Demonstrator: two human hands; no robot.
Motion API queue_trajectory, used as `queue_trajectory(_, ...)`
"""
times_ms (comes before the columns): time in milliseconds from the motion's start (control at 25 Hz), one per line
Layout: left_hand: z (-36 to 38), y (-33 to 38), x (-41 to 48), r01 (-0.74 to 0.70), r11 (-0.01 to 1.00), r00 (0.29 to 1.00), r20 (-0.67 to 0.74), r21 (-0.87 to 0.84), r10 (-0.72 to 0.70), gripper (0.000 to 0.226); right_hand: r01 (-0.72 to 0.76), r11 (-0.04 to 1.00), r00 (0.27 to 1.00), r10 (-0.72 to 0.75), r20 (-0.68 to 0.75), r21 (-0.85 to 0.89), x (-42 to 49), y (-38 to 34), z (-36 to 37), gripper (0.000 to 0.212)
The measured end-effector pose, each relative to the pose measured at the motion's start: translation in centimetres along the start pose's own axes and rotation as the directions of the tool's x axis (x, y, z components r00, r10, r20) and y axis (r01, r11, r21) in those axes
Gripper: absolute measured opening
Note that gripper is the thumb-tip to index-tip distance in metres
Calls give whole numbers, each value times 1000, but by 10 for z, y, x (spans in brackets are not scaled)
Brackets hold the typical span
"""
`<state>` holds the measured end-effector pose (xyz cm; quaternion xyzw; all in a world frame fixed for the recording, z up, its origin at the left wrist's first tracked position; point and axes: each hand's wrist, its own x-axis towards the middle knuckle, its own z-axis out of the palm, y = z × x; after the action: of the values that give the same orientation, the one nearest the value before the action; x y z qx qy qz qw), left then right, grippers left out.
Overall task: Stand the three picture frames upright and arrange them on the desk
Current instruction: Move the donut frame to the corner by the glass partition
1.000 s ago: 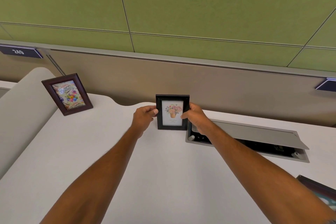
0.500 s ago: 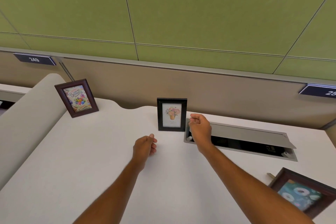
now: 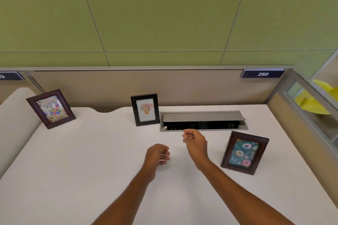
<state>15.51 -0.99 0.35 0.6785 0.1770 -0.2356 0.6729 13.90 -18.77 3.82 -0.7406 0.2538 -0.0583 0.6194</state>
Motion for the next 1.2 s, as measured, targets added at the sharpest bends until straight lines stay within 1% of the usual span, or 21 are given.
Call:
queue_trajectory(240, 71, 5, -15, -62, 996, 988, 144, 59, 53, 23, -42, 997, 991, 50, -122, 69, -17, 22, -92, 24)
queue_trajectory(320, 98, 2, -21, -72, 994, 982, 180, 78, 57, 25, -58, 994, 984, 72, -165, 89, -23, 38, -123, 21)
queue_trajectory(440, 137, -3, -30, -76, 991, 979, 198, 109, 53, 36, -113, 988, 953, 138, -269, 107, -30, 69, -169, 9)
queue_trajectory(560, 174, -7, -38, -51, 991, 983, 182, 127, 27, 49, -183, 977, 892, 210, -400, 106, -33, 92, -214, 24)
queue_trajectory(640, 200, -6, -44, -51, 986, 985, 171, 161, 23, 57, -196, 975, 866, 223, -448, 106, -29, 98, -245, 33)
queue_trajectory(680, 210, -4, -47, -57, 984, 985, 168, 170, 28, 60, -189, 976, 865, 218, -452, 108, -24, 98, -257, 36)
queue_trajectory(760, 225, 1, -49, -79, 981, 985, 168, 176, 50, 65, -166, 978, 887, 204, -413, 126, -11, 94, -273, 38)
queue_trajectory(800, 233, 2, -49, -87, 980, 985, 164, 177, 58, 66, -165, 978, 908, 202, -367, 129, -4, 91, -282, 39)
queue_trajectory(920, 252, 7, -47, -97, 978, 985, 161, 183, 67, 73, -237, 967, 959, 248, -139, 90, 19, 78, -292, 52)
queue_trajectory(1000, 262, 9, -43, -115, 974, 980, 182, 195, 79, 78, -305, 948, 952, 305, 13, 89, 30, 71, -290, 62)
queue_trajectory(1080, 271, 8, -40, -117, 972, 978, 192, 205, 78, 73, -339, 934, 938, 328, 110, 109, 36, 71, -288, 64)
queue_trajectory(1200, 277, 7, -34, -96, 976, 979, 197, 195, 57, 68, -357, 922, 931, 339, 134, 148, 41, 76, -286, 60)
